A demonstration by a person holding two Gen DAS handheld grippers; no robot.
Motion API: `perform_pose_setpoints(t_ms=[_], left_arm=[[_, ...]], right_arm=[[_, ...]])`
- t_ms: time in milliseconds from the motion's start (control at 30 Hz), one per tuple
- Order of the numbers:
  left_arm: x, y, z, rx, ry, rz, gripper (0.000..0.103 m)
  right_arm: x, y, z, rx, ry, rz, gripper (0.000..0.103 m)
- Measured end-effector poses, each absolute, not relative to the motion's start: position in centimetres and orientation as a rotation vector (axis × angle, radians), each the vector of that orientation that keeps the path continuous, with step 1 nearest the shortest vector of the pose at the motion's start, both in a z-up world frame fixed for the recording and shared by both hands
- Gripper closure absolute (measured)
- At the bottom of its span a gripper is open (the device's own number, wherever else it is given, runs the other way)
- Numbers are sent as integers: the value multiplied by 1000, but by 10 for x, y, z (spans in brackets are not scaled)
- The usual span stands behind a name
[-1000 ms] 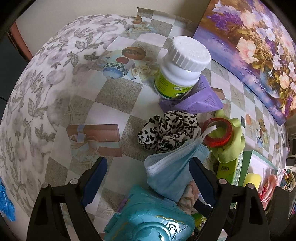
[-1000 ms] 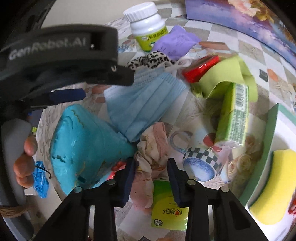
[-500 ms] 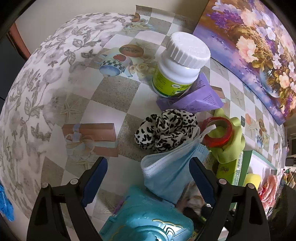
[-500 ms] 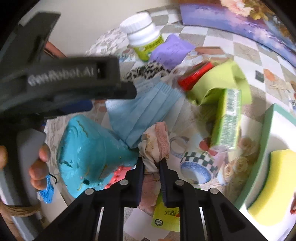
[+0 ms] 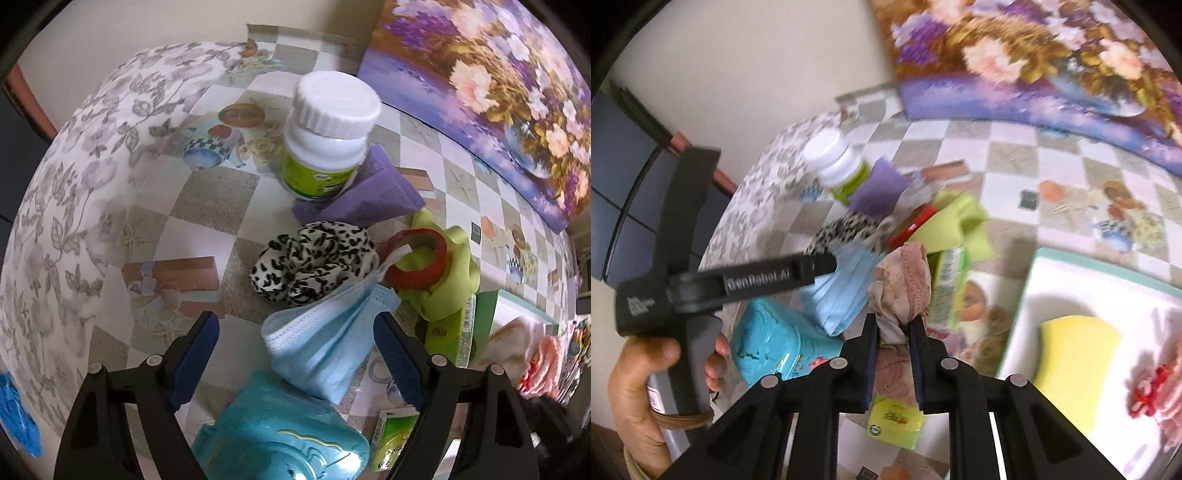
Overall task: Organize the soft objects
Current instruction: 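Grasp the blue face mask with the left gripper while the right lifts the pink cloth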
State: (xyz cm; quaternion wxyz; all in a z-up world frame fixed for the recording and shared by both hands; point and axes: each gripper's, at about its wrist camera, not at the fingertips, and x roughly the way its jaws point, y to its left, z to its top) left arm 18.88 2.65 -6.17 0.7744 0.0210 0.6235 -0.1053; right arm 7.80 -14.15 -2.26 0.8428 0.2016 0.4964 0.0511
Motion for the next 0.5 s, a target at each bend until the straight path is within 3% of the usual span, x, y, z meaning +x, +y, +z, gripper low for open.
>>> perform_pose_setpoints(t_ms=[233,400,500], left_arm=[[177,6,-56,183,1315,-242,23],[168,-22,-65,355,1316,-251,39],[165,-34,-71,419,1321,-253,43]], right_arm=[[67,-171,-6,478,980,43,86],[62,-185,-5,510,971,13,86],[59,-191,-4,519,964,4,86]])
